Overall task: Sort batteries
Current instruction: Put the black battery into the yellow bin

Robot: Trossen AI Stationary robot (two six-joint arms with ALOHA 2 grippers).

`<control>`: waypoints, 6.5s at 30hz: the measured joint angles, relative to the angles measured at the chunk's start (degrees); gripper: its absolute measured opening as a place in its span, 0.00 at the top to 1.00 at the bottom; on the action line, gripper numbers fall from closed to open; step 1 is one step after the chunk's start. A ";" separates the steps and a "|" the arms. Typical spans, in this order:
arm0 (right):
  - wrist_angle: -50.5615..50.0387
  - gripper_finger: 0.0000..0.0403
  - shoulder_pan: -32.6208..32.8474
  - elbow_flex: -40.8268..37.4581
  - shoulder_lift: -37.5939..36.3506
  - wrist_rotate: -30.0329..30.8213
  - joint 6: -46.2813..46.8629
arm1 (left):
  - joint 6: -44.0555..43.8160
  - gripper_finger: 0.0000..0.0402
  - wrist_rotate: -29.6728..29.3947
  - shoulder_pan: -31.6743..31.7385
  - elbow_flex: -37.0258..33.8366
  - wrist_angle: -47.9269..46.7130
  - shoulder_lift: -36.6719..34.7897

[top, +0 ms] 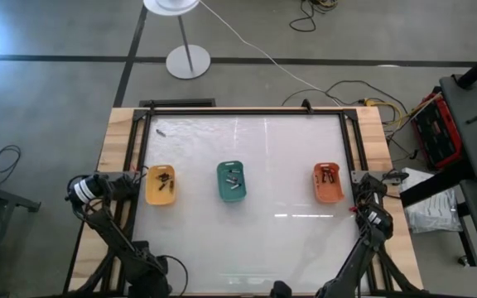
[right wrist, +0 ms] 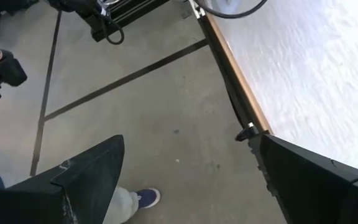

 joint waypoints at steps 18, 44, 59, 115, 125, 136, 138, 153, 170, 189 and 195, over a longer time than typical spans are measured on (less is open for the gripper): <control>0.22 0.09 0.76 -0.02 0.00 -2.34 0.93 | -0.52 0.23 -7.73 -0.56 5.06 -9.30 -2.55; -1.52 0.09 0.07 -0.09 -3.39 -10.62 1.70 | 3.30 0.76 -4.24 -2.30 3.43 -8.36 -2.57; -1.91 0.09 -1.86 -0.09 -3.98 -7.54 1.10 | -1.82 1.00 -5.68 -4.95 -2.62 -4.20 -9.50; -0.97 0.09 -5.51 0.00 -4.03 -11.33 5.53 | 18.37 0.57 -14.43 -9.67 -1.28 4.20 -9.59; -0.25 0.09 -6.12 0.00 -4.04 -16.67 7.10 | 22.28 0.47 -11.76 -8.49 -3.87 8.79 -8.99; -11.44 0.09 -5.90 -0.01 -9.59 -11.66 0.00 | 14.02 0.45 -8.73 -8.65 -3.87 7.12 -10.28; -12.85 0.09 -6.76 0.00 -10.45 -11.50 -2.68 | 13.49 0.43 -8.22 -8.65 -3.87 7.13 -10.64; -27.11 0.09 -10.05 -0.02 -13.21 -6.15 -12.18 | 13.07 0.40 -2.45 -7.49 -4.07 4.53 -11.10; -39.08 0.09 -14.39 -0.02 -18.84 -1.98 -9.38 | 15.34 0.40 -4.35 -6.40 -5.92 6.60 -8.65; -43.57 0.09 -11.42 -0.03 -18.88 -3.50 -8.29 | 15.08 0.60 -12.64 -4.40 -7.80 7.37 -4.55; -46.84 0.09 -8.64 -0.04 -18.86 -3.72 -1.08 | 16.36 0.94 -13.37 -3.86 -9.84 7.75 -4.83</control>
